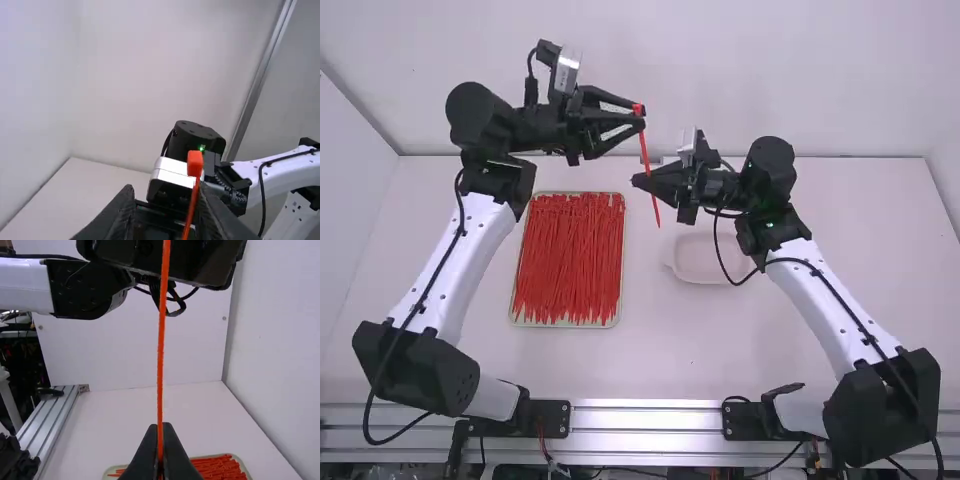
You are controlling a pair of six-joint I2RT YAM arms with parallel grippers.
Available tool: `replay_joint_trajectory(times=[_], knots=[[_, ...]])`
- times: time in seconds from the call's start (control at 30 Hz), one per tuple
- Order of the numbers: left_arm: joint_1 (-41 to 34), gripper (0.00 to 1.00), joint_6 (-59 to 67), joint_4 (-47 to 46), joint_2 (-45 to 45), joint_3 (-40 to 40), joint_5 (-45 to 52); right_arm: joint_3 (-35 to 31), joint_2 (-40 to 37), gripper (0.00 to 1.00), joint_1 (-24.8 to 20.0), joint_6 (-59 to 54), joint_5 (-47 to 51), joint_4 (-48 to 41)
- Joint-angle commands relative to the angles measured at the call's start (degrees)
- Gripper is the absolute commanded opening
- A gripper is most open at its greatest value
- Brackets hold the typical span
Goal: Fasten the cable tie
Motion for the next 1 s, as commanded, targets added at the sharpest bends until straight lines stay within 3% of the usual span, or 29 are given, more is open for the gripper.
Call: replay_joint_trajectory(times=[0.0, 0.23, 0.67, 0.97], knots=[[0.0, 0.34, 0.0, 0.7, -0.2, 1.3, -0.9, 1.8, 0.2, 0.00, -0.1, 0.2, -0.4, 0.3], [-0.4, 0.26, 0.0, 0.5, -0.2, 1.3, -1.7, 1.8, 0.2, 0.00, -0.1, 0.1, -0.2, 0.3], [-1.5, 0.24, 0.5, 0.6, -0.2, 1.3, -3.4, 1.8, 0.2, 0.00, -0.1, 0.0, -0.2, 0.6], [-1.9, 0.02, 0.3, 2.3, -0.2, 1.3, -3.2, 1.8, 0.2, 0.00, -0.1, -0.3, -0.2, 0.7]])
